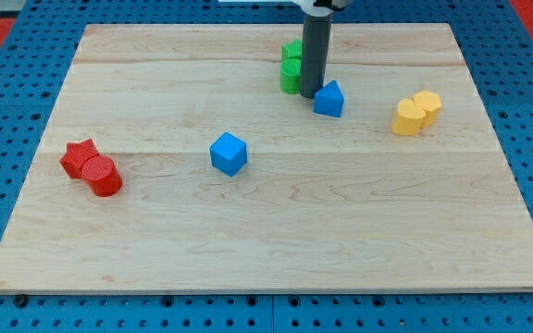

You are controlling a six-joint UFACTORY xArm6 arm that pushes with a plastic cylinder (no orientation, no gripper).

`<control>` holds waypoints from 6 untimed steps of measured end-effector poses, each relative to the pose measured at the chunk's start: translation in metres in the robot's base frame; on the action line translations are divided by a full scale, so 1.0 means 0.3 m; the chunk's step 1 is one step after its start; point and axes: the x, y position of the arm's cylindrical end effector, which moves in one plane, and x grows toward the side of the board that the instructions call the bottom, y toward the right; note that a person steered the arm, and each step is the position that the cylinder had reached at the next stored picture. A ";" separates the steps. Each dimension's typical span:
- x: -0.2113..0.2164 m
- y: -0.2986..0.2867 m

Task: Place blue triangle above blue cube

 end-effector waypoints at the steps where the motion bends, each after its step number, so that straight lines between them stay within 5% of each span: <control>1: -0.135 0.109; 3: -0.086 0.292; 6: 0.127 0.016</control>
